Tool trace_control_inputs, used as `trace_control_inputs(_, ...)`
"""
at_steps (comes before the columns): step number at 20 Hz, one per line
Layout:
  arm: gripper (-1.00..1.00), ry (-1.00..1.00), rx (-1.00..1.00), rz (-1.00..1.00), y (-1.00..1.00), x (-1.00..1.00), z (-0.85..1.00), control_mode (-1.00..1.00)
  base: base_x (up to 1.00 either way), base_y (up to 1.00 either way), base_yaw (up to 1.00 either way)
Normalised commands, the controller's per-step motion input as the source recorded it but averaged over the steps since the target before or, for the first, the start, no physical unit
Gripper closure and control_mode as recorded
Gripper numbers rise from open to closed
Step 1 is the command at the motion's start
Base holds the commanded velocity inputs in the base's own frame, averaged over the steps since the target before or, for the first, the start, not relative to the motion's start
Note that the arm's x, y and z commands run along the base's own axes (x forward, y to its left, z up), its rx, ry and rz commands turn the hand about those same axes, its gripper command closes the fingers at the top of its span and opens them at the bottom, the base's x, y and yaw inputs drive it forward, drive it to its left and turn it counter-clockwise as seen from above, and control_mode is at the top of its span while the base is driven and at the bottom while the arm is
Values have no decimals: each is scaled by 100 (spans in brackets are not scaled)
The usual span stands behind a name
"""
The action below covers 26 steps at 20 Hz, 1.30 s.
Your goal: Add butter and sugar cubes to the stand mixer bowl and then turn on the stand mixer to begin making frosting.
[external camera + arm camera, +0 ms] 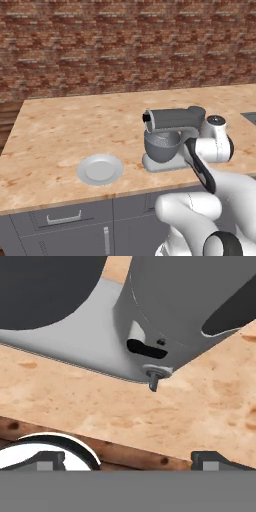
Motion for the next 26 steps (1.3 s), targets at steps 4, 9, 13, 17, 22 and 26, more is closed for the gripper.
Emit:
trace_control_inputs(4, -100, 0, -4, -1, 0, 37, -20, -100, 0, 0, 0)
trace_control_inputs(9, -100, 0, -6, -2, 0, 20, -23, -100, 0, 0, 0)
trace_control_inputs(13, -100, 0, -4, -1, -15, 12, -21, -100, 0, 0, 0)
trace_control_inputs(17, -100, -1, -3, -1, -22, 12, -21, -100, 0, 0, 0)
trace_control_inputs(22, -100, -2, -1, 0, -8, 14, -13, -100, 0, 0, 0)
trace_control_inputs(26, -100, -2, 0, 0, 0, 13, -6, -100, 0, 0, 0)
